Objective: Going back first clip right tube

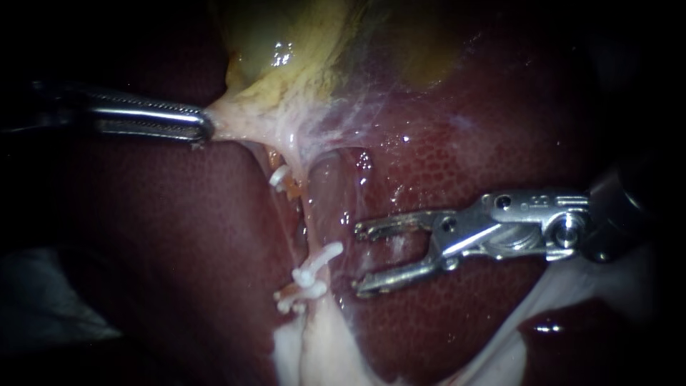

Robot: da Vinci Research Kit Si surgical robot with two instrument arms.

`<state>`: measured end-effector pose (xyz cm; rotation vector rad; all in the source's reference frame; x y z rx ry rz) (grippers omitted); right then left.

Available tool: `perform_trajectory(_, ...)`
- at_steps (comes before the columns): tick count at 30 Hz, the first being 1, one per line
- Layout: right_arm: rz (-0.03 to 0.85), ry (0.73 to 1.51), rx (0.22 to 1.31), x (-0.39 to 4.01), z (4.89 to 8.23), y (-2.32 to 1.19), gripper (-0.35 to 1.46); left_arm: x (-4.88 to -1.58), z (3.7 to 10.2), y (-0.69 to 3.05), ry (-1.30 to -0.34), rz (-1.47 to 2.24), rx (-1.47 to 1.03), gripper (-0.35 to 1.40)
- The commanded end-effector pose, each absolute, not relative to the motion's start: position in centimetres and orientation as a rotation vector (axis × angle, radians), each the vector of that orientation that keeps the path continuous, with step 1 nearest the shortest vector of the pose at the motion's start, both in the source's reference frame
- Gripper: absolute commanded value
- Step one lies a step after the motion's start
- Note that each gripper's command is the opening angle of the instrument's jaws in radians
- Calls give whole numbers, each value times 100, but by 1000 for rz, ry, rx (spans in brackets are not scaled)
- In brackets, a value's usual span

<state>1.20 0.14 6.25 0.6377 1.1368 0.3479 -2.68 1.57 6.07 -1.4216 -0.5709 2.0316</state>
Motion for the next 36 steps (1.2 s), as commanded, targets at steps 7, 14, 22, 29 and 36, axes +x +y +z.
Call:
perform_trajectory(7, 321, 1147, 608, 129, 630, 17, 50, -267, 608, 157, -570, 2032, -1421, -35)
perform_trajectory(14, 187, 1110, 436, 98, 595, 34, 50, -264, 612, 159, -564, 2032, -1419, -35)
perform_trajectory(22, 127, 1042, 325, 69, 569, 45, 50, -263, 619, 156, -544, 2039, -1418, -35)
perform_trajectory(29, 124, 1042, 326, 62, 567, 43, 50, -263, 626, 158, -531, 2039, -1413, -35)
perform_trajectory(36, 123, 1042, 327, 59, 567, 43, 50, -282, 656, 151, -506, 2049, -1409, -35)
